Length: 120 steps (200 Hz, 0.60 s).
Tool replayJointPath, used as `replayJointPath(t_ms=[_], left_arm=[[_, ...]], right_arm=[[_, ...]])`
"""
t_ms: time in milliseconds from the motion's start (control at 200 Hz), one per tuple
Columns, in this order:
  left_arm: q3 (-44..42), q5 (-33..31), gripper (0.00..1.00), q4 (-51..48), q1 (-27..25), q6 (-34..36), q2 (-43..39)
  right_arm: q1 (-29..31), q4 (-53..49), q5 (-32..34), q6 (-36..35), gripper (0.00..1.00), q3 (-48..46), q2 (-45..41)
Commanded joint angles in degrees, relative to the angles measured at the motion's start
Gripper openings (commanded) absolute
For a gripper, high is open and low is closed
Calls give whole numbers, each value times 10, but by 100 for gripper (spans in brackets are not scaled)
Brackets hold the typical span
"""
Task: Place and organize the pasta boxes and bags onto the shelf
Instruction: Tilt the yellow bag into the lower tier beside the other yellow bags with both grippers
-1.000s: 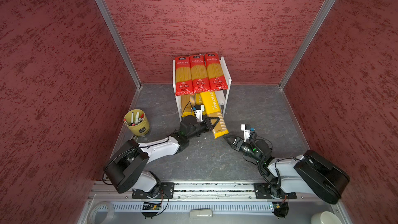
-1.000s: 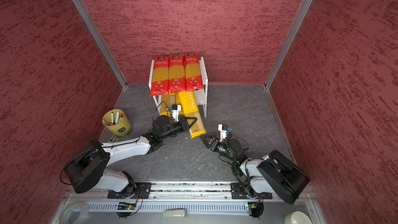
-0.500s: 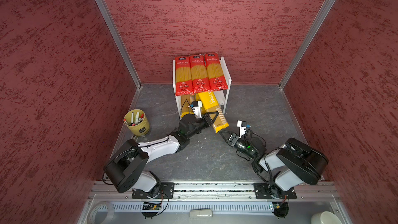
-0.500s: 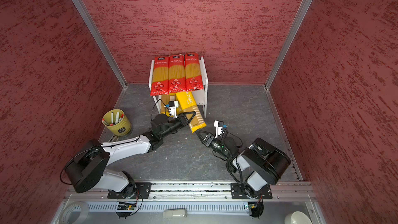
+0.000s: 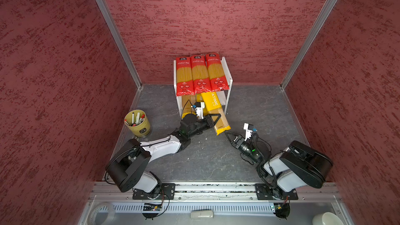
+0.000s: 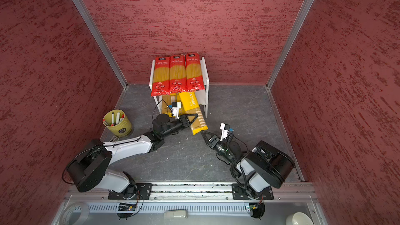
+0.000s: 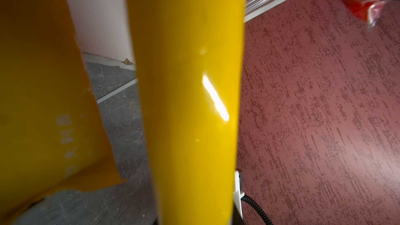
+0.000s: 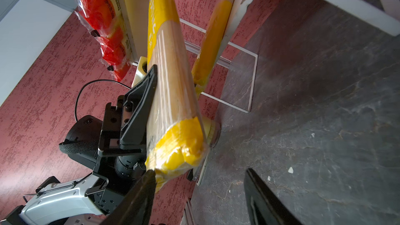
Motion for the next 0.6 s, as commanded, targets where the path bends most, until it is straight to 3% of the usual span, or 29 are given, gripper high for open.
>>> replayJointPath(t_ms=[0, 185, 346, 596], left_arm=[[36, 14, 10, 83, -6, 14, -8], [39, 15, 11, 105, -26, -5, 4], [45, 15, 16, 106, -22, -24, 14], [45, 19, 50, 59, -9, -23, 4]], right_arm=[[2, 43, 7, 19, 67, 26, 4], [3, 43, 19, 18, 64, 52, 13], [2, 43, 22, 4, 41, 66, 15], [3, 42, 60, 3, 10, 81, 17]])
